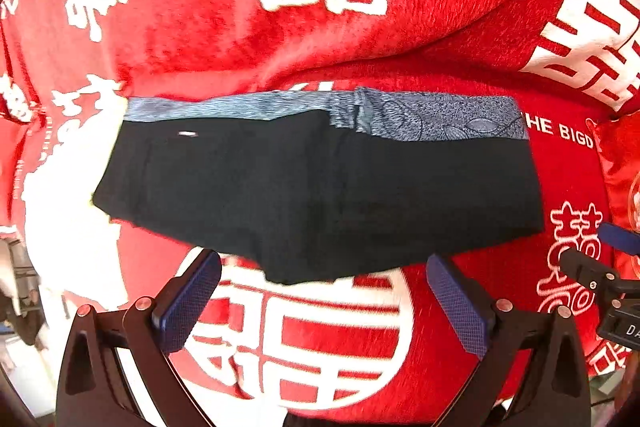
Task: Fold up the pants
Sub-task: 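Release the trousers and lift both grippers away from the bundle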
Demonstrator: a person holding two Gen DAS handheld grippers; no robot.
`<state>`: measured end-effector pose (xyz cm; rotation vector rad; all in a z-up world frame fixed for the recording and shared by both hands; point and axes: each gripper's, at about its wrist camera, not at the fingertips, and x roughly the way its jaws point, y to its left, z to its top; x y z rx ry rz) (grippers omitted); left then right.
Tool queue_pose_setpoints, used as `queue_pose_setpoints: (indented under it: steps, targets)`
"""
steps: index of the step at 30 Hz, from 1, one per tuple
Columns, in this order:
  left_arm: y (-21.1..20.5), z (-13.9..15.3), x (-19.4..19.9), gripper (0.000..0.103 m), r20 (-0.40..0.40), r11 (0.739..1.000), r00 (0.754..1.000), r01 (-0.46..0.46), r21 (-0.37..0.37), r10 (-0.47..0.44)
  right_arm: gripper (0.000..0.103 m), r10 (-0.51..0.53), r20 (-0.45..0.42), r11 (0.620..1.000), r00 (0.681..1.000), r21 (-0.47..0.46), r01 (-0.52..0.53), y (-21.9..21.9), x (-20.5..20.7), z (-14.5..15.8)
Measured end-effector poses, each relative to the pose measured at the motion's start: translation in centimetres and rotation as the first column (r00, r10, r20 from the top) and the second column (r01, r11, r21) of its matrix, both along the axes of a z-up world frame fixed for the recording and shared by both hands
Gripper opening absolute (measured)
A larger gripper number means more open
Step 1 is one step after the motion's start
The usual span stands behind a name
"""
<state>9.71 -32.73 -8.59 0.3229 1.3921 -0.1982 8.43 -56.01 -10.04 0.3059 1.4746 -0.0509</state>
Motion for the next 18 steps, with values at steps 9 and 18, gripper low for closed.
queue_pose_setpoints:
  steps: [9, 18]
  targets:
    - [2.0, 5.9, -2.4, 0.103, 0.002, 0.998, 0.999, -0.049, 0.028, 0.049, 0.091, -0.013, -0.023, 0.999, 1.0, 0.035, 0.014, 1.1, -1.2, 3.5]
    - [4.3, 8.8, -3.5, 0.103, 0.021, 0.996, 0.996, -0.084, 0.023, 0.083, 0.091, -0.039, -0.049, 0.999, 0.998, 0.022, 0.04, 1.3, -2.2, 4.2]
